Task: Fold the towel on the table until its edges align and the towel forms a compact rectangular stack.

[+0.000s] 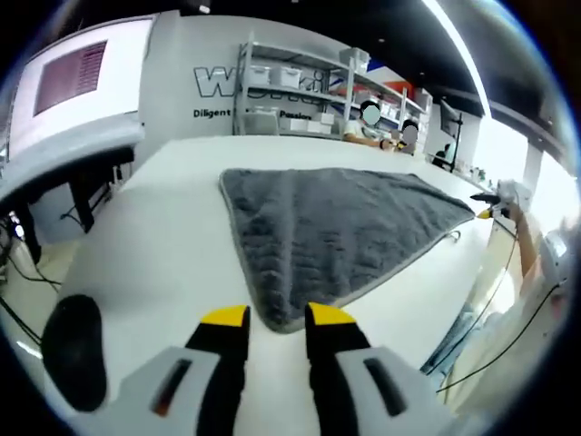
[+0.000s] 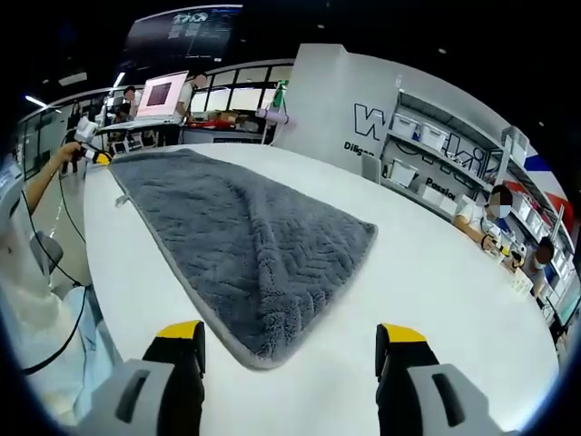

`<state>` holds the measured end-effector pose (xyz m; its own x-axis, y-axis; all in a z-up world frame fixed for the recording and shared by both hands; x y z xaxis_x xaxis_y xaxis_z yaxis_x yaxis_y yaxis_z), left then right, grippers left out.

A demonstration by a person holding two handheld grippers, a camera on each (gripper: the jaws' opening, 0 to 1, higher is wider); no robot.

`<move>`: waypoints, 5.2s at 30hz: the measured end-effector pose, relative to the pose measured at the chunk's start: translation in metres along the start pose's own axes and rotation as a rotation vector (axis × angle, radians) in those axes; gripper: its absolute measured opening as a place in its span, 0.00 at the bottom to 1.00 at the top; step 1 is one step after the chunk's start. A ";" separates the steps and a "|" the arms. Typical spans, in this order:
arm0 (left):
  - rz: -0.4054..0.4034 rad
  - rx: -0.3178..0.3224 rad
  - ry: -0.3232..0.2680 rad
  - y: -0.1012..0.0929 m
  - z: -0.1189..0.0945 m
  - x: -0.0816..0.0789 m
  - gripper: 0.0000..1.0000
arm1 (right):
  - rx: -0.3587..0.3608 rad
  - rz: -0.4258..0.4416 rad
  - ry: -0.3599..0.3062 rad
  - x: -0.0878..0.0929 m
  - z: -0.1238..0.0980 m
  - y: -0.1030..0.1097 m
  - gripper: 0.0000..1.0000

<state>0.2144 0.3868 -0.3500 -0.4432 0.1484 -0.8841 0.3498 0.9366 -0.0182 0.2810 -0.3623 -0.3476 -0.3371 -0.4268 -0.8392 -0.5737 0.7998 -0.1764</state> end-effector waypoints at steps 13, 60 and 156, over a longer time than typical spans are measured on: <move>0.065 0.112 -0.031 -0.035 0.012 -0.021 0.86 | 0.014 -0.006 -0.009 0.000 -0.009 -0.002 0.79; 0.114 0.263 0.092 -0.057 0.034 -0.006 0.78 | -0.243 0.017 -0.001 0.006 0.012 0.027 0.54; 0.238 0.082 0.205 -0.016 0.066 -0.105 0.05 | -0.248 0.211 -0.010 -0.072 0.068 -0.071 0.07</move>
<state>0.3096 0.3356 -0.2876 -0.4952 0.4284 -0.7558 0.5248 0.8408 0.1327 0.3973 -0.3598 -0.3098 -0.4616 -0.2574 -0.8489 -0.6564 0.7428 0.1318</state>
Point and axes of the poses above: the point that each gripper's makers call its tool centre point, and the gripper's own axes: z roughly forward along the fingers, y roughly to its left, x roughly out of its underside, the point moved 9 cm from there along -z, roughly backward along the fingers, and after that the axes turned 4 degrees about z, right-handed, at the moved point
